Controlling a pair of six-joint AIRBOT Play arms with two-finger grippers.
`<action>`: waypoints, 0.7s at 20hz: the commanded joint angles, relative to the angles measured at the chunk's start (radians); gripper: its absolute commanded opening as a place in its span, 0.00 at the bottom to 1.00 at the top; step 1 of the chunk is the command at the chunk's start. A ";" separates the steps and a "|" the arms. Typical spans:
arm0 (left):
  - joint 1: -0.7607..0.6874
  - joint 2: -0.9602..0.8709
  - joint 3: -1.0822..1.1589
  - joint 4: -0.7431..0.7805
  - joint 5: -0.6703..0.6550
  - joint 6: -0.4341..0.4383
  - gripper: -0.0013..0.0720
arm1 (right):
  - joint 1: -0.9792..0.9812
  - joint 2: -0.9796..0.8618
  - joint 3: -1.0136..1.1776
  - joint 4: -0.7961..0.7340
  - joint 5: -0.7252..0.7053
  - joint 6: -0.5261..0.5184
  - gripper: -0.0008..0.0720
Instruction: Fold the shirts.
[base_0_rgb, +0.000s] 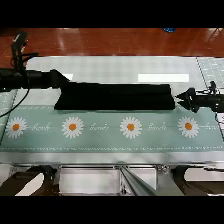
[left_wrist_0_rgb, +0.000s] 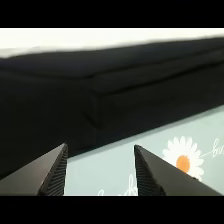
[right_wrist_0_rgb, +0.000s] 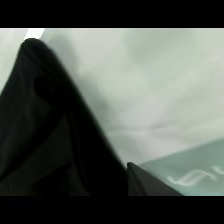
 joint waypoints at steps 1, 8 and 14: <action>-0.049 0.015 -0.037 -0.019 0.032 0.017 0.71 | 0.076 -0.073 0.037 0.061 0.009 -0.017 0.57; -0.068 0.014 -0.037 -0.018 0.032 0.006 0.71 | 0.240 -0.174 0.182 -0.025 0.016 0.054 0.10; -0.068 0.015 -0.036 -0.031 0.014 -0.023 0.28 | 0.257 -0.044 0.230 -0.055 0.098 0.014 0.05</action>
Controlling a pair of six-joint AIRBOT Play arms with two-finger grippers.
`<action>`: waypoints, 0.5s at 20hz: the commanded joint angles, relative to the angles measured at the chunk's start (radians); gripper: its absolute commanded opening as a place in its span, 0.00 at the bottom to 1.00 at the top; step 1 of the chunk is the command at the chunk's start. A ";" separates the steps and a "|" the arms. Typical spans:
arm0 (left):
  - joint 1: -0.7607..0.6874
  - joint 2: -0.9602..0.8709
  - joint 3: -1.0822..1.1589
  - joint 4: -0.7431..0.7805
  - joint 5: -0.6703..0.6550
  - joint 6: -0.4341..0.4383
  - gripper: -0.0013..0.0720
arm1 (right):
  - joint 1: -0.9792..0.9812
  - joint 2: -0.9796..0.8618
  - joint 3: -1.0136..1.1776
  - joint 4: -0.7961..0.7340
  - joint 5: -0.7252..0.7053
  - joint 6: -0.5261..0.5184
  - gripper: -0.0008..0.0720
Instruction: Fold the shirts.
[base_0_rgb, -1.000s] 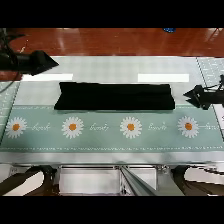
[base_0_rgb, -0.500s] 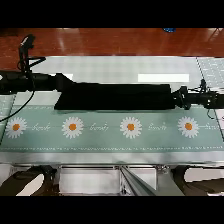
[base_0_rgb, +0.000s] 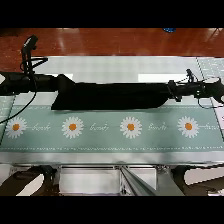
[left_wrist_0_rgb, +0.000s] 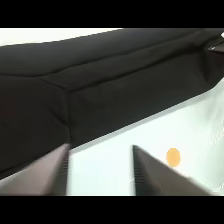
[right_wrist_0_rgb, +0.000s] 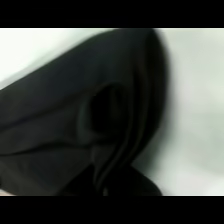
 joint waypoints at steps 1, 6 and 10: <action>-0.002 0.001 0.000 -0.030 -0.025 -0.027 0.05 | 0.010 0.131 0.008 -0.037 0.056 -0.014 0.05; -0.142 -0.077 0.016 -0.097 0.077 -0.033 0.04 | 0.010 0.532 -0.127 -0.212 0.126 0.037 0.05; -0.338 -0.309 0.163 -0.097 0.129 -0.086 0.04 | 0.010 0.895 -0.274 -0.273 0.175 0.179 0.05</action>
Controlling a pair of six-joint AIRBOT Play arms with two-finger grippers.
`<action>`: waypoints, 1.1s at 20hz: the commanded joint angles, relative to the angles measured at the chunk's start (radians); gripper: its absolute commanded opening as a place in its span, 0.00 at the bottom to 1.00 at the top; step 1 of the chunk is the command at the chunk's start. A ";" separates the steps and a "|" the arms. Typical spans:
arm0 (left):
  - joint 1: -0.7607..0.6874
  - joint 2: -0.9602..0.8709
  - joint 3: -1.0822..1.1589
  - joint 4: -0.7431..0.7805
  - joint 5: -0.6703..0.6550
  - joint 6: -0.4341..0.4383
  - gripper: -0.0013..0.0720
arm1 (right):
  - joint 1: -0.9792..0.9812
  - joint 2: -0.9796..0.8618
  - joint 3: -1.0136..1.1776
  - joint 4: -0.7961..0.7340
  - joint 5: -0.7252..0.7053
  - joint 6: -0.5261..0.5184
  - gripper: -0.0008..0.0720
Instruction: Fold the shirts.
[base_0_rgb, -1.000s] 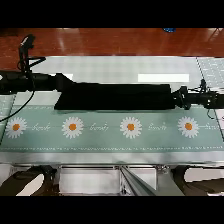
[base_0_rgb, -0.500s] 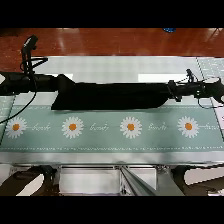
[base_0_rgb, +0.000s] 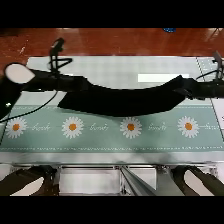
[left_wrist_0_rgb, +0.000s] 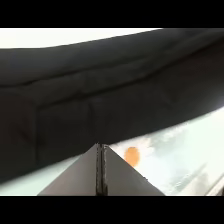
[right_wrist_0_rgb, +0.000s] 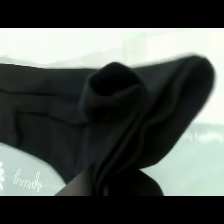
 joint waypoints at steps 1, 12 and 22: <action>-0.156 -0.206 0.138 -0.010 0.034 -0.035 0.04 | 0.001 0.307 -0.106 -0.064 0.066 0.118 0.05; -0.554 -0.769 0.540 -0.163 -0.060 -0.235 0.04 | 0.002 0.562 -0.117 -0.043 0.134 0.208 0.05; -0.242 -0.627 0.527 -0.180 -0.195 -0.171 0.04 | 0.030 0.454 -0.117 0.126 0.093 0.091 0.05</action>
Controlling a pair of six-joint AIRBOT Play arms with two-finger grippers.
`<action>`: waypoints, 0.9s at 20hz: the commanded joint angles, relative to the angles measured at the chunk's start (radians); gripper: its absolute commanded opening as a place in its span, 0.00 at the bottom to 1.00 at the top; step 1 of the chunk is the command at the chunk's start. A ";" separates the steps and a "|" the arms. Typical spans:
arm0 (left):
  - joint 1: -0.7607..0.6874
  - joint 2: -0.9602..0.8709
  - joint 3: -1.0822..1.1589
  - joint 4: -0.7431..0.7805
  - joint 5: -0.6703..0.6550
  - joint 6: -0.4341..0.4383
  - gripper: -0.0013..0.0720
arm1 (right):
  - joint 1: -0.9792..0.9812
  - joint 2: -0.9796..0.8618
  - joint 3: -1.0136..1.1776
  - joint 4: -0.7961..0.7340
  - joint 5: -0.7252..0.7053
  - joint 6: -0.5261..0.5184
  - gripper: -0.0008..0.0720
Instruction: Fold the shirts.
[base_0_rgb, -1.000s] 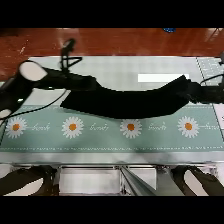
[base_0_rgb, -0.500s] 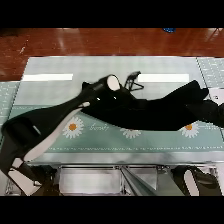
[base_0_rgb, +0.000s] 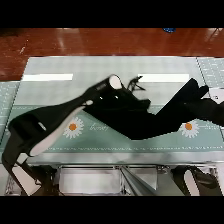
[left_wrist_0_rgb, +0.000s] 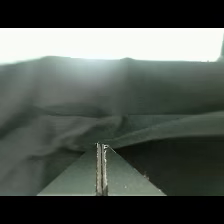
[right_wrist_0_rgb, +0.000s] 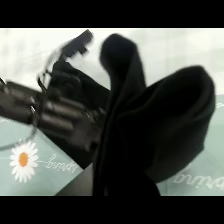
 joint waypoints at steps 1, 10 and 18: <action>0.206 0.124 -0.015 -0.002 -0.057 0.026 0.04 | 0.057 -0.083 0.000 0.171 -0.060 -0.106 0.05; 0.541 0.810 -0.233 0.303 -0.192 0.119 0.04 | 0.571 -0.730 0.229 0.262 -0.490 -0.177 0.05; 0.541 1.205 -0.715 0.371 -0.107 0.071 0.04 | 0.762 -1.246 0.584 0.321 -0.501 -0.206 0.05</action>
